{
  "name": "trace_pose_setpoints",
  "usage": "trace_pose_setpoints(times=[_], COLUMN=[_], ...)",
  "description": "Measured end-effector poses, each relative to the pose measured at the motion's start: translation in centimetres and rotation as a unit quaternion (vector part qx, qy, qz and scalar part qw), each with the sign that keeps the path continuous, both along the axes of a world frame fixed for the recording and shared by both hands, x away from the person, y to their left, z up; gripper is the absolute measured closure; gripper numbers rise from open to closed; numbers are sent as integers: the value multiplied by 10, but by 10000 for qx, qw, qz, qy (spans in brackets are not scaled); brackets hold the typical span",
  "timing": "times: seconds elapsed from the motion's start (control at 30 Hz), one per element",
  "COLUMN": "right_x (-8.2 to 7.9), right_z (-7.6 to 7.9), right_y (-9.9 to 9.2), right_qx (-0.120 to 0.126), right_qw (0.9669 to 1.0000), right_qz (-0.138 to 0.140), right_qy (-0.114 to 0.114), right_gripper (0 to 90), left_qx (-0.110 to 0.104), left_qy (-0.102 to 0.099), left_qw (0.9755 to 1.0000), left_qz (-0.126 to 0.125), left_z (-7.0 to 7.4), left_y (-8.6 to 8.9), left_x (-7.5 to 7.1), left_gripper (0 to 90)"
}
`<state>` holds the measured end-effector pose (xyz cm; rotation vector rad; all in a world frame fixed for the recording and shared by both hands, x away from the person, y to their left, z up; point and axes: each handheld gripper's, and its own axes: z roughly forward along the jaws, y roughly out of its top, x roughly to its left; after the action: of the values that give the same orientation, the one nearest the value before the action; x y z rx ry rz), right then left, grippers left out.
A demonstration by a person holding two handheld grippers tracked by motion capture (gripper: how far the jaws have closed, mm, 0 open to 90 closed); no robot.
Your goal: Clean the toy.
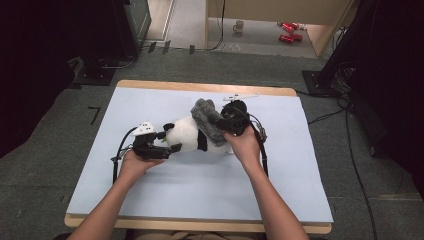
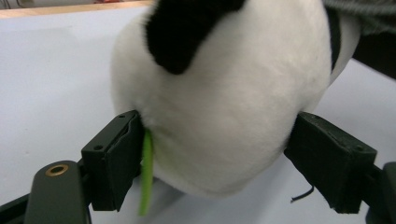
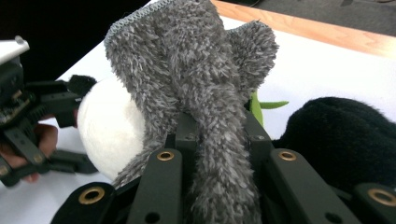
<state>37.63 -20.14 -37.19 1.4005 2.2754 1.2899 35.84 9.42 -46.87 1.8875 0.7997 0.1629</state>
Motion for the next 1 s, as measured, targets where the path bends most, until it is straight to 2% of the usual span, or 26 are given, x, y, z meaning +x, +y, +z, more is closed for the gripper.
trace_pose_setpoints(times=[0.03,0.2,0.37,0.43,0.57,0.67,0.73,0.83,0.9,1.0], right_x=[0,1,-6,-10,-17,-24,-29,-34,-36,-36], right_z=[0,2,14,18,28,36,42,49,47,41], right_y=[2,5,9,12,20,27,31,40,46,59], right_qx=[-10,-22,91,95,145,241,332,415,456,515], right_qw=[10000,9999,9998,9997,9995,9989,9980,9972,9970,9967], right_qz=[-22,-85,-103,-80,19,142,259,387,447,559], right_qy=[9,-63,-165,-206,-295,-364,-467,-496,-435,-290], right_gripper=[746,750,756,756,756,757,756,756,757,757], left_qx=[12,49,-26,-94,-83,-178,-86,-128,-148,-208], left_qy=[-41,36,255,354,496,773,716,794,731,826], left_qw=[10000,9997,9991,9987,9985,9966,9972,9963,9966,9956], left_qz=[50,232,334,344,238,202,207,310,355,393], left_z=[0,4,9,11,17,24,25,25,25,26], left_y=[-1,-1,-1,-3,-1,5,6,6,5,7], left_x=[0,-3,-6,-7,-12,-17,-22,-26,-26,-24], left_gripper=[232,460,586,607,626,626,626,621,611,596])
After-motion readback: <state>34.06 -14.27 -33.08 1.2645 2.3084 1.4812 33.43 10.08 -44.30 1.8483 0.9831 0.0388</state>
